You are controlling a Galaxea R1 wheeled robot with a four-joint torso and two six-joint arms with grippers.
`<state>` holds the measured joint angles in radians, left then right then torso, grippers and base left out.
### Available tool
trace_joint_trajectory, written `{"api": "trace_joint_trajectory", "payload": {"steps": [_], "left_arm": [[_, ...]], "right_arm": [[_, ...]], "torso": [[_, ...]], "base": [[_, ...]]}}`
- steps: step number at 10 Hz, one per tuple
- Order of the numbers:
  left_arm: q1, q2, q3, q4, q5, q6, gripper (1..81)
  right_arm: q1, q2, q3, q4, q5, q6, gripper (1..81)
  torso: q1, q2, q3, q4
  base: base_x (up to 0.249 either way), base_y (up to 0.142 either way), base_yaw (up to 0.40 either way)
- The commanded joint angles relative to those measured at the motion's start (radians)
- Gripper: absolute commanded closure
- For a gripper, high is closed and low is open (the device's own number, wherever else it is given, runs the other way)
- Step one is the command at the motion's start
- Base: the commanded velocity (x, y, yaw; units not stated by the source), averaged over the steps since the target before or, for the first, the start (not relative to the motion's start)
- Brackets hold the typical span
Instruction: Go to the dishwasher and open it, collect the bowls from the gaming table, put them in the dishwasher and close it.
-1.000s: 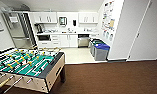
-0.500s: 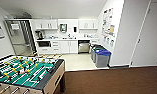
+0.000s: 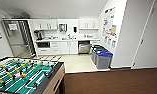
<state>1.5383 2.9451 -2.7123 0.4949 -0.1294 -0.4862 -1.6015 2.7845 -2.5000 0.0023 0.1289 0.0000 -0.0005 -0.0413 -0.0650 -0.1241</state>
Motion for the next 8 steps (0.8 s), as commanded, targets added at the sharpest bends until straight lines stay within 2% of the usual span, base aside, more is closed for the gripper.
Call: {"api": "trace_joint_trajectory", "payload": {"steps": [1,5,8], "left_arm": [[-0.043,-0.009,-0.003,0.001,0.039,0.001,81.1],[-0.043,-0.007,-0.003,0.001,0.039,0.001,81.1],[-0.043,-0.007,-0.001,0.001,0.039,0.001,81.1]], "right_arm": [[0.037,-0.024,0.003,-0.008,-0.054,-0.003,81.1],[0.036,-0.024,0.003,-0.008,-0.052,-0.003,81.1],[0.034,-0.023,0.001,-0.008,-0.051,-0.003,81.1]], "torso": [[0.001,0.000,0.000,0.000],[0.001,-0.001,0.000,0.000],[0.001,0.000,0.000,0.000]], "base": [[0.202,0.000,0.000],[0.202,0.000,0.000],[0.202,-0.082,0.000]]}}
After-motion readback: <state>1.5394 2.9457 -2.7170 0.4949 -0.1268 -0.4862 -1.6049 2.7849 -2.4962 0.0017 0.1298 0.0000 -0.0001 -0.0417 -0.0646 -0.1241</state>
